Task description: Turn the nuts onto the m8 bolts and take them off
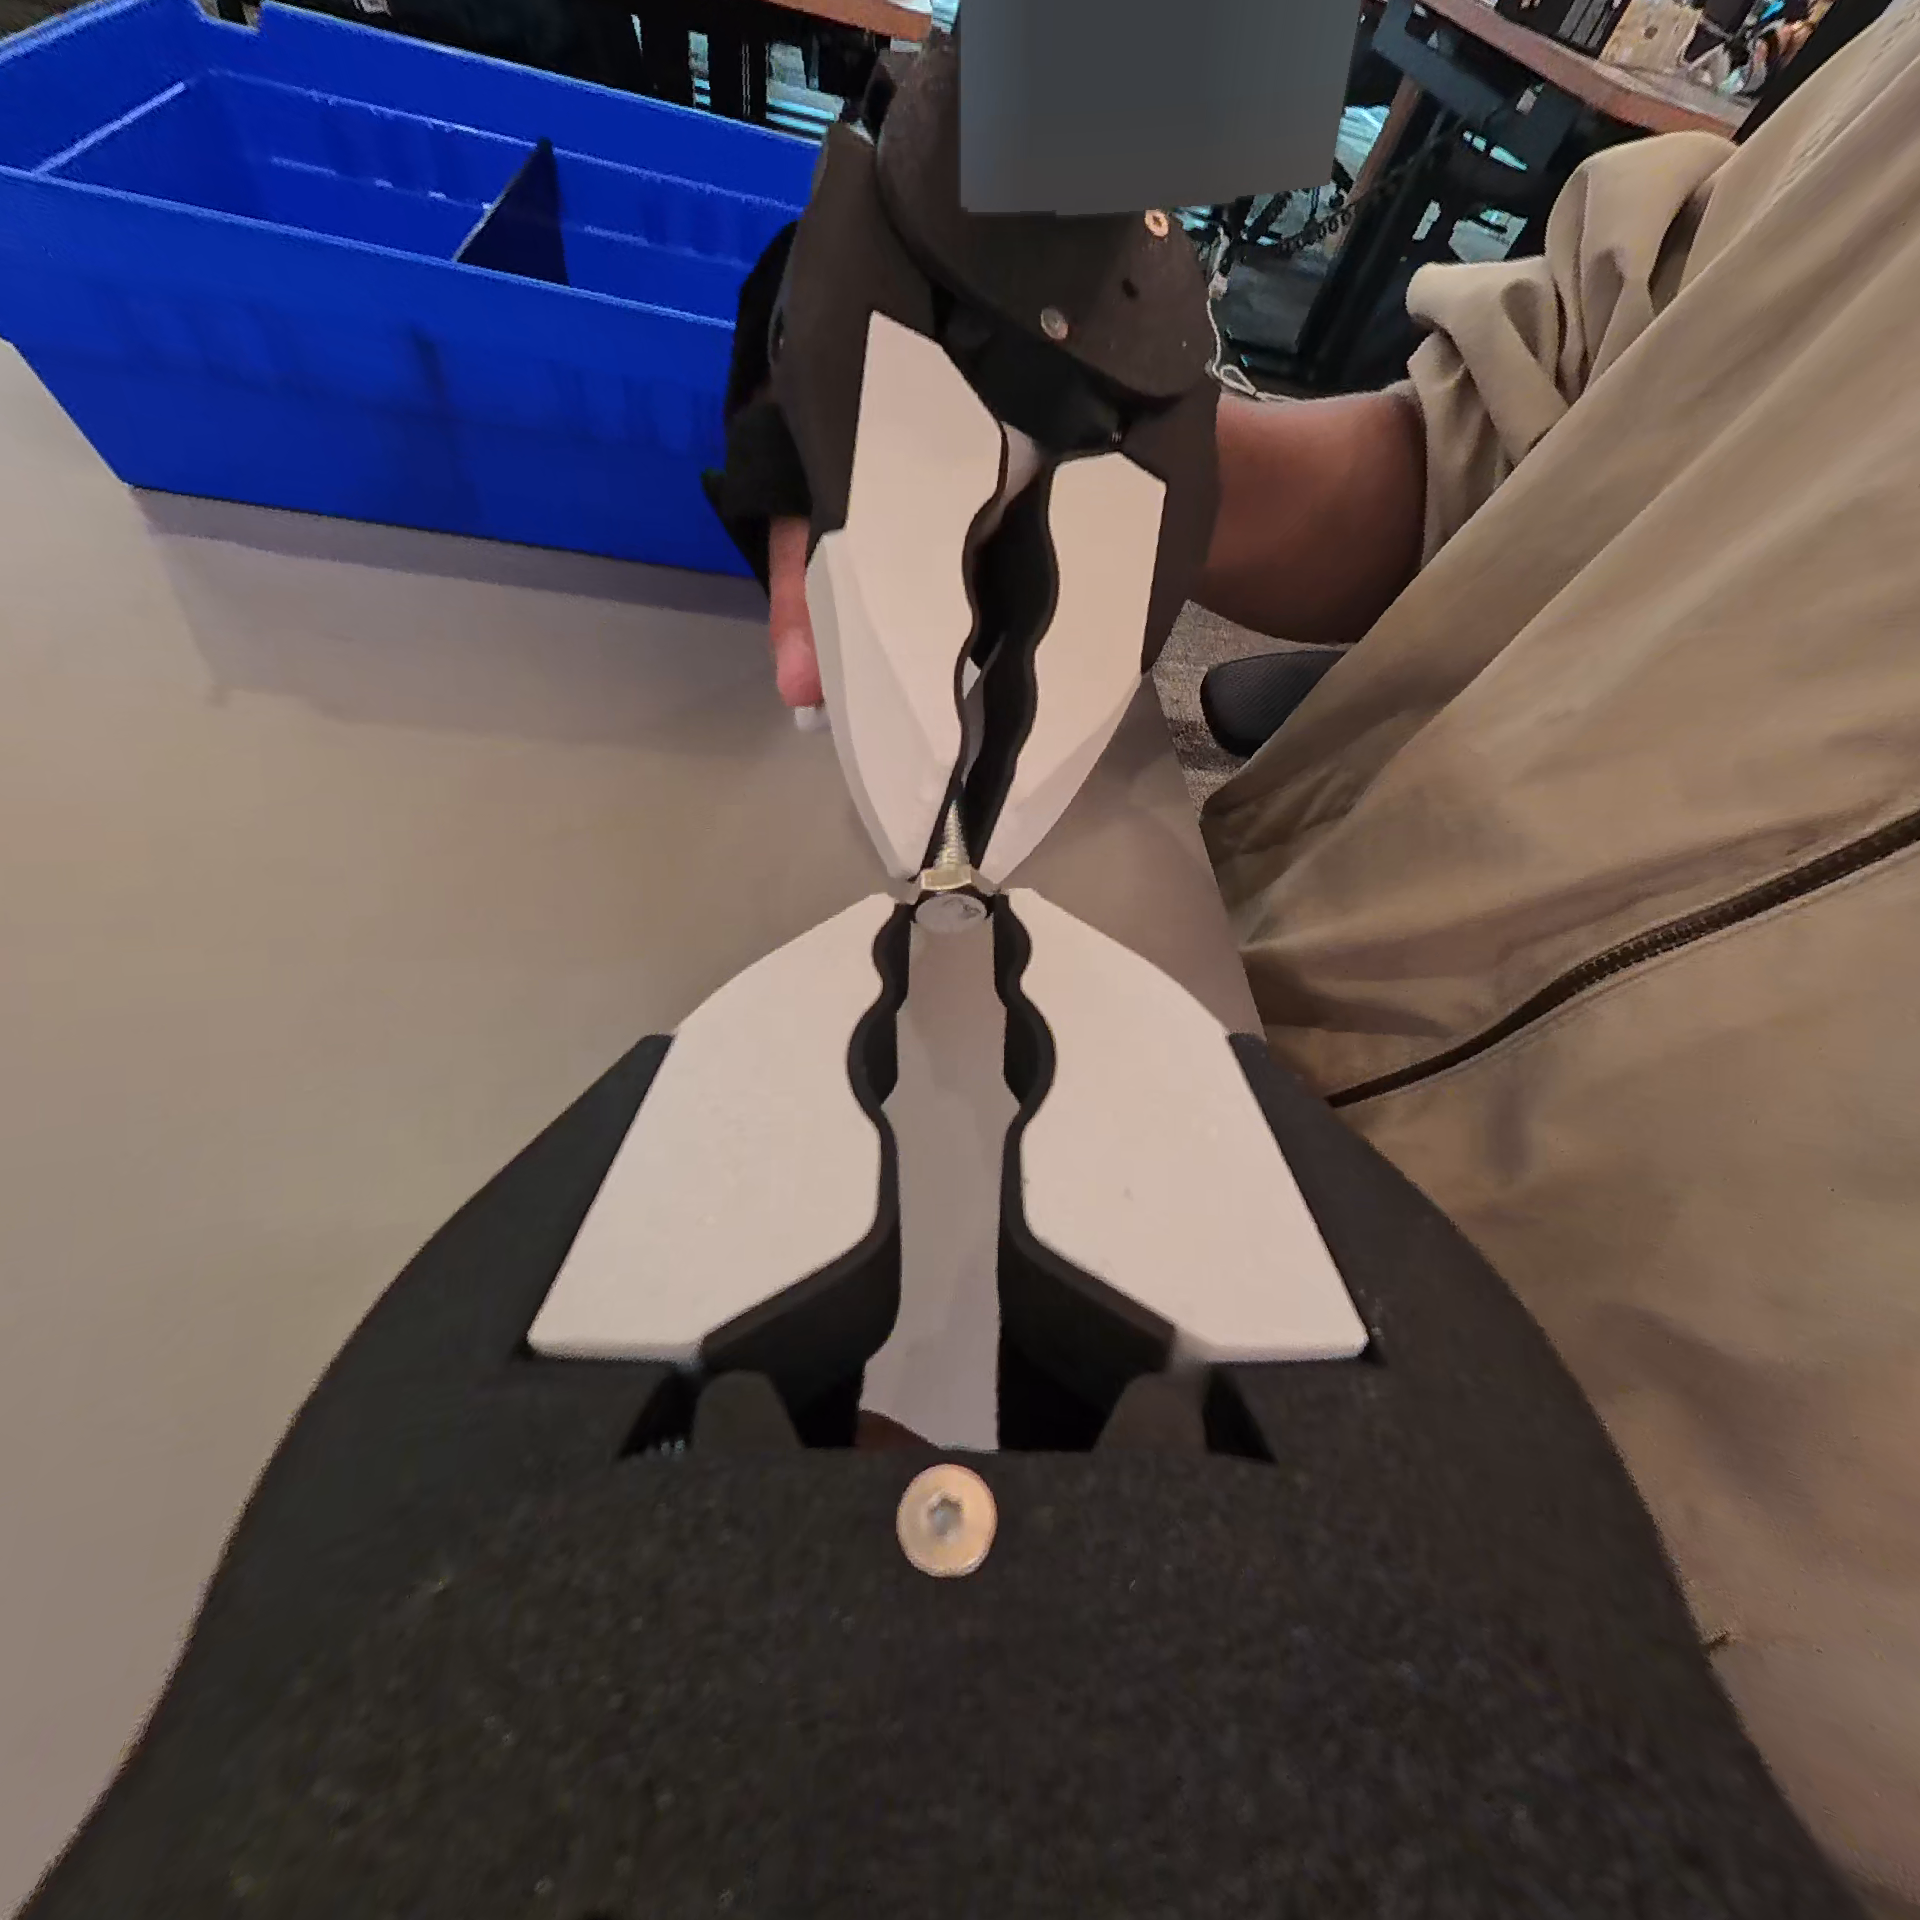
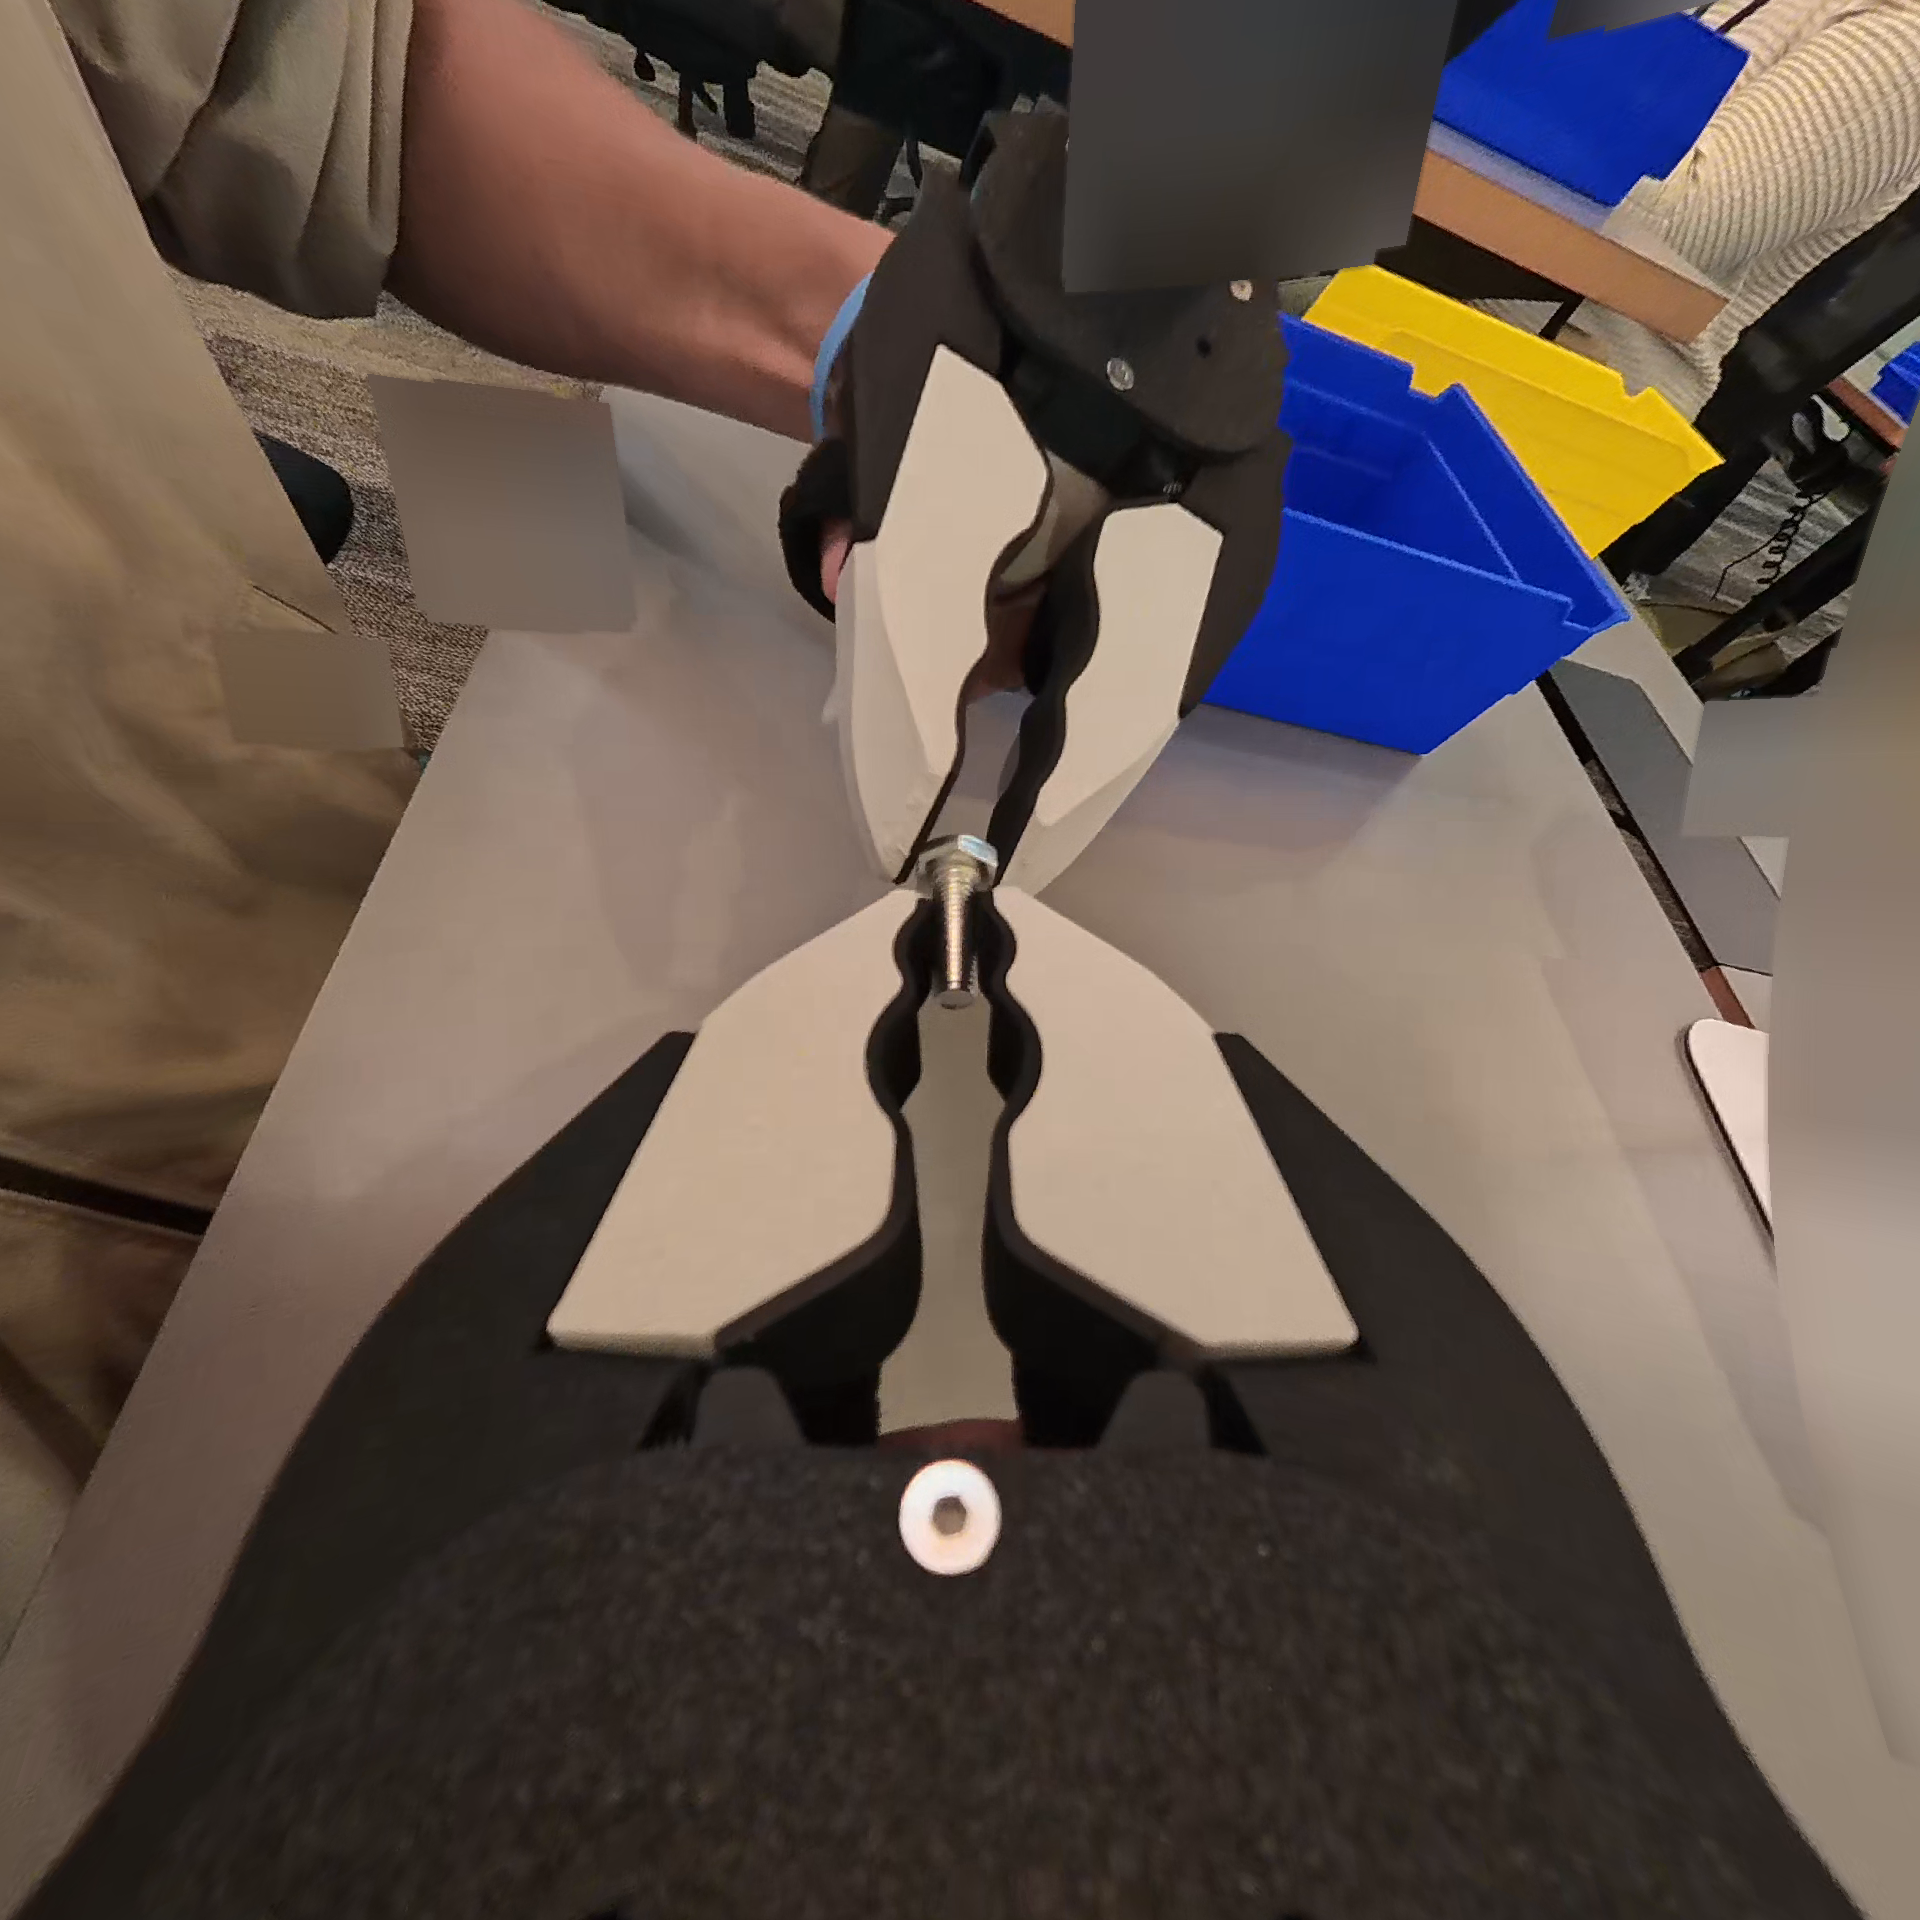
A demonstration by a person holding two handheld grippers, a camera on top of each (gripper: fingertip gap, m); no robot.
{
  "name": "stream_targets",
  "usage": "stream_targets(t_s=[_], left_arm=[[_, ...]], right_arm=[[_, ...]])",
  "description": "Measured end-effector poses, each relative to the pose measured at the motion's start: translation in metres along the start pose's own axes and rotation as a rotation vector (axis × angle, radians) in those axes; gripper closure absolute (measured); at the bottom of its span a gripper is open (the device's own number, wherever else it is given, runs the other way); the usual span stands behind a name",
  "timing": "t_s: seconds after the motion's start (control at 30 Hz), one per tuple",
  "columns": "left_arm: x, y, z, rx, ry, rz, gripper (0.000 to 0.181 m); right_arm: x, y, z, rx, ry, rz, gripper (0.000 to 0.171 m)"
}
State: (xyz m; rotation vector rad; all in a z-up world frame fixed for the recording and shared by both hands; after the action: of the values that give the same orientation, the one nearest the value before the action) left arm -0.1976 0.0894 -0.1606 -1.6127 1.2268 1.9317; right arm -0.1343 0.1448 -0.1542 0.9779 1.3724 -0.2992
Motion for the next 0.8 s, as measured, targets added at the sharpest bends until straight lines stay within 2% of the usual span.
stream_targets(t_s=[0.07, 0.2, 0.37, 0.5, 0.57, 0.7, 0.8], left_arm=[[-0.001, 0.002, 0.0, -0.022, 0.003, -0.008, 0.165], [-0.003, 0.013, 0.0, -0.145, -0.011, -0.031, 0.142], [0.002, 0.029, 0.008, -0.542, -0.032, -0.056, 0.123], [0.014, 0.04, 0.013, -0.909, 0.006, -0.072, 0.093], [0.021, 0.04, 0.01, -1.004, 0.015, -0.071, 0.08], [0.037, 0.048, 0.005, -1.191, 0.137, -0.132, 0.081], [0.046, 0.051, 0.001, -1.239, 0.201, -0.107, 0.082]], right_arm=[[-0.001, 0.0, -0.001, 0.007, -0.002, -0.006, 0.164], [0.0, 0.006, -0.005, 0.064, -0.021, -0.017, 0.164], [0.011, 0.018, -0.022, 0.288, -0.129, -0.014, 0.164], [0.025, 0.029, -0.035, 0.567, -0.264, 0.016, 0.164], [0.03, 0.035, -0.035, 0.691, -0.353, 0.025, 0.164], [0.036, 0.042, -0.03, 0.835, -0.485, -0.014, 0.164], [0.041, 0.046, -0.028, 0.903, -0.533, -0.017, 0.164]])
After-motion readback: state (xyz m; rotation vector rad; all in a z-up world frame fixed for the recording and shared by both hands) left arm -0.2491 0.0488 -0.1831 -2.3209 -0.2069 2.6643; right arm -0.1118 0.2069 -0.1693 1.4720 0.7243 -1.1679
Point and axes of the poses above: each gripper's, where its closed fingertips meet, y back along the fingers, x out of its underside, z = x × y across the jaws, the point moved 5 cm from there along y, back along the fingers, and after that the axes turned 12 degrees about -y, right-handed, at the moved point
